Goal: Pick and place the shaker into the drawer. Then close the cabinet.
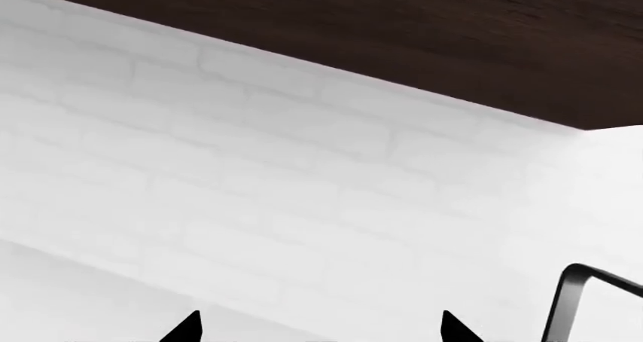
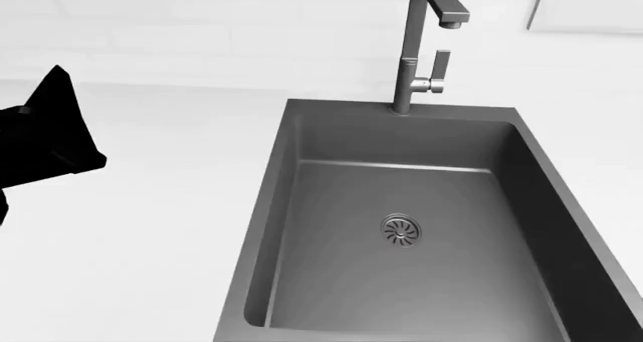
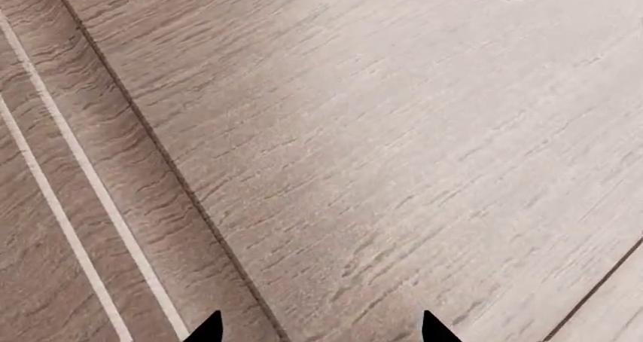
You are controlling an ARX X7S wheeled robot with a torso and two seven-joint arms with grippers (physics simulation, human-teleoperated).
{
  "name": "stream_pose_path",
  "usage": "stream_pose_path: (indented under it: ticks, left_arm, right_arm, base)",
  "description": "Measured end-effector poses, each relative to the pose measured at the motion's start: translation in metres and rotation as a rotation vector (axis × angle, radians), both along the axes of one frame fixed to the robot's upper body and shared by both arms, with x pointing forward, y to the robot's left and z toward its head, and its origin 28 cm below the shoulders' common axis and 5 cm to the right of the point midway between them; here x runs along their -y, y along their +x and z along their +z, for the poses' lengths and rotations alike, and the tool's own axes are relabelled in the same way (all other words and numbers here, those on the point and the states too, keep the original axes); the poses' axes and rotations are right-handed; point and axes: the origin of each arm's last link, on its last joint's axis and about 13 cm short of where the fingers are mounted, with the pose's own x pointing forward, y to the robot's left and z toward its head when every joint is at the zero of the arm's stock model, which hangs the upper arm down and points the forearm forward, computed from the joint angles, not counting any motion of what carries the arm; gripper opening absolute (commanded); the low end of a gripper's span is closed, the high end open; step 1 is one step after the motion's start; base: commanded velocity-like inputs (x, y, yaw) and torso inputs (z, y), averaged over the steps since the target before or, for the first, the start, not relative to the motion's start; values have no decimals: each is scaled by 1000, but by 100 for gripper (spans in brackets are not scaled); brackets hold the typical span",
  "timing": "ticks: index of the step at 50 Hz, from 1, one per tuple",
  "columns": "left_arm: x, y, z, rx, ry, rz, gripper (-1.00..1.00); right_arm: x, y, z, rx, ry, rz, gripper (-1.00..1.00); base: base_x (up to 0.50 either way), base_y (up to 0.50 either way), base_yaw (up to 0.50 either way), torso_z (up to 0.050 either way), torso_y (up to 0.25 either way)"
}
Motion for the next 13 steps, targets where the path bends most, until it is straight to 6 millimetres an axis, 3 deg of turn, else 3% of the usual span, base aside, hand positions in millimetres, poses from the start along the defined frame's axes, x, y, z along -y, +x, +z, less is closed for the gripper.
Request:
stream_pose_path:
  ticks: [13]
  left_arm:
    - [-1,-7,0,-4,6,8,100]
  right_arm:
    - [-9,7,-9,99,-45,-7,100]
  base:
    - [25,17,22,4,0]
